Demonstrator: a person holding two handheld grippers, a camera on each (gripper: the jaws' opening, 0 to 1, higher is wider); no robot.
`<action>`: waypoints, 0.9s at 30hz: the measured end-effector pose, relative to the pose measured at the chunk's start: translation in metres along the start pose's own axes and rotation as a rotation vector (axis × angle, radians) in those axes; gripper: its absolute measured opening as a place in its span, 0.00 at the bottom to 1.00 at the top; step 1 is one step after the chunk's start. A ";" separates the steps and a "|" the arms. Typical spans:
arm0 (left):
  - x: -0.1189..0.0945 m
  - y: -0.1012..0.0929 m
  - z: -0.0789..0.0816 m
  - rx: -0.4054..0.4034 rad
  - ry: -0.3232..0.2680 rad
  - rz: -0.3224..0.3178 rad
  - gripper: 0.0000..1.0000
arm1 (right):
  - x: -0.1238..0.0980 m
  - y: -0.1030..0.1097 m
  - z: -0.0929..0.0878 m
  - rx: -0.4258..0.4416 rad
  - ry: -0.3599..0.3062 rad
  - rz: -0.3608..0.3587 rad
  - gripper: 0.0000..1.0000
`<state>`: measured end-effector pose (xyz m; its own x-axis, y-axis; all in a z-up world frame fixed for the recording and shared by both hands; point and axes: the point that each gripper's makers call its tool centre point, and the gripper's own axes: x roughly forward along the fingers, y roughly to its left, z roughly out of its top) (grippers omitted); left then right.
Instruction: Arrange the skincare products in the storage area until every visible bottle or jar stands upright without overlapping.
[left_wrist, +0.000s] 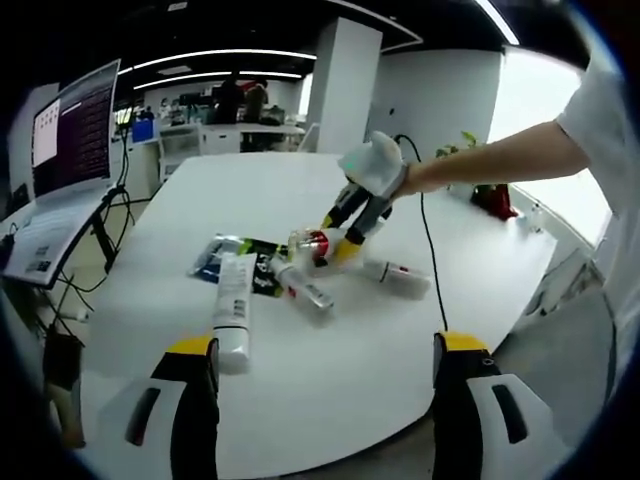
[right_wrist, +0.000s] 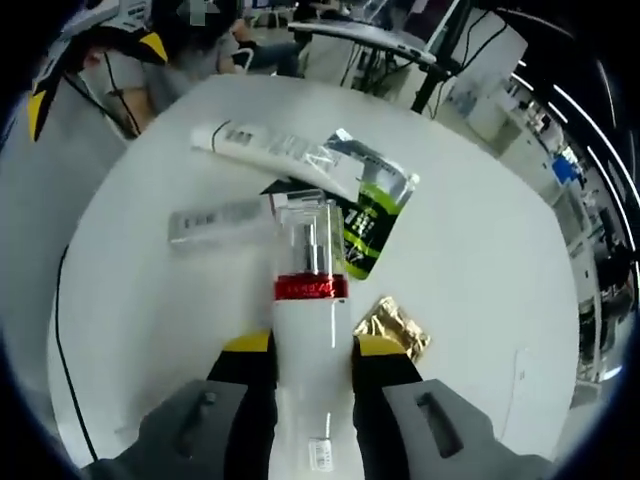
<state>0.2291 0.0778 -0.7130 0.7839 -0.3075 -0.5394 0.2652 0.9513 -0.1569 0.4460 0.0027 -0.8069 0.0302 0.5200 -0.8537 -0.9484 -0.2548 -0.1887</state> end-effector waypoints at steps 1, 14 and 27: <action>0.000 0.000 0.000 0.000 0.000 -0.001 0.82 | -0.004 0.001 0.002 0.014 -0.014 -0.006 0.27; 0.000 0.000 0.001 0.001 -0.006 -0.002 0.82 | -0.031 -0.004 0.001 0.145 -0.107 -0.084 0.27; 0.000 -0.005 0.002 0.017 -0.003 -0.009 0.82 | -0.082 -0.004 0.014 0.403 -0.343 -0.162 0.27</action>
<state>0.2291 0.0733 -0.7109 0.7832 -0.3166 -0.5351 0.2823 0.9479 -0.1476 0.4433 -0.0273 -0.7298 0.1448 0.7794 -0.6095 -0.9880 0.1478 -0.0456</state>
